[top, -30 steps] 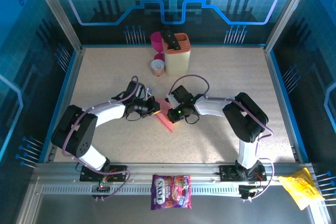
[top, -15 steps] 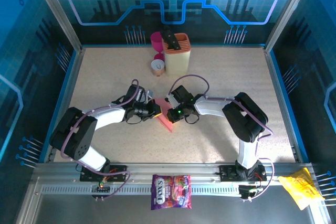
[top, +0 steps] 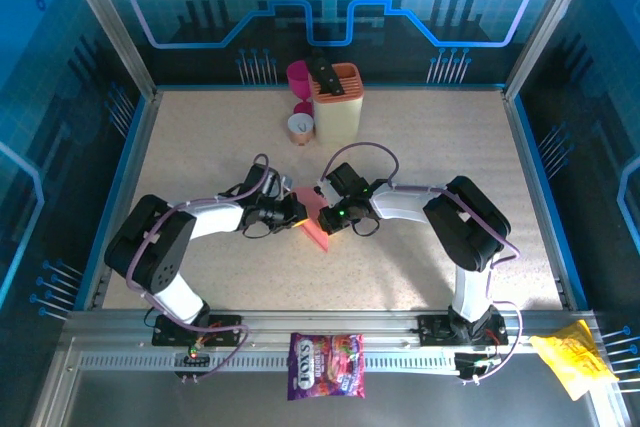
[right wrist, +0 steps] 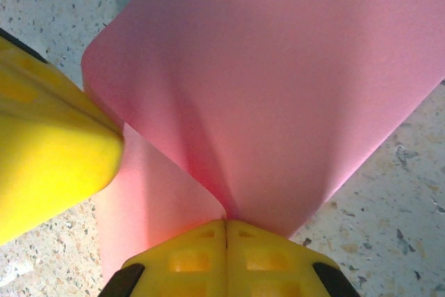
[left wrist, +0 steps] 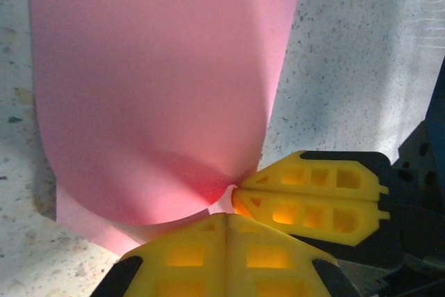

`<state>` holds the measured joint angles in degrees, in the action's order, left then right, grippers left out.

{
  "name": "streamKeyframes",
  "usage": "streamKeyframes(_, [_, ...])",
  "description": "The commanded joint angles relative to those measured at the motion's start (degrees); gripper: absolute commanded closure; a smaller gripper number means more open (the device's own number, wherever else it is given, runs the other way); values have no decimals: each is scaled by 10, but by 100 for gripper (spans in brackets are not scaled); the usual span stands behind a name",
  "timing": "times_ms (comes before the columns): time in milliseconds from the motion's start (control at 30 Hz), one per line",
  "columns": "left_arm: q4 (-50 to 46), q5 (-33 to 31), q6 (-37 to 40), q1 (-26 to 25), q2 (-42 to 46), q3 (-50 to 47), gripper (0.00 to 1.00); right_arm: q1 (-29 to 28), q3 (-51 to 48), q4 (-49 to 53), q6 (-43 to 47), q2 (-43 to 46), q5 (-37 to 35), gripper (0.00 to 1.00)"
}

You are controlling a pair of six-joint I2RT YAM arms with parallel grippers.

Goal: Fold a paper plane with a square sheet of paper (pick it up from the middle)

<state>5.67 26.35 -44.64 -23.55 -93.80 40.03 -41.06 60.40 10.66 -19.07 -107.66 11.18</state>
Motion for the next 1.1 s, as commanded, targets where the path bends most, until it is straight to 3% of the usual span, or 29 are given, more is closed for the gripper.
streamKeyframes(0, [9,-12,16,-4,-13,-12,100,5,-20,31,5,-36,-14,100])
streamKeyframes(900, [28,-36,22,-4,-50,-38,100,5,-11,42,-1,-9,-1,99])
streamKeyframes(1067, [30,-38,20,-4,-51,-46,100,9,-15,47,-26,52,-8,58])
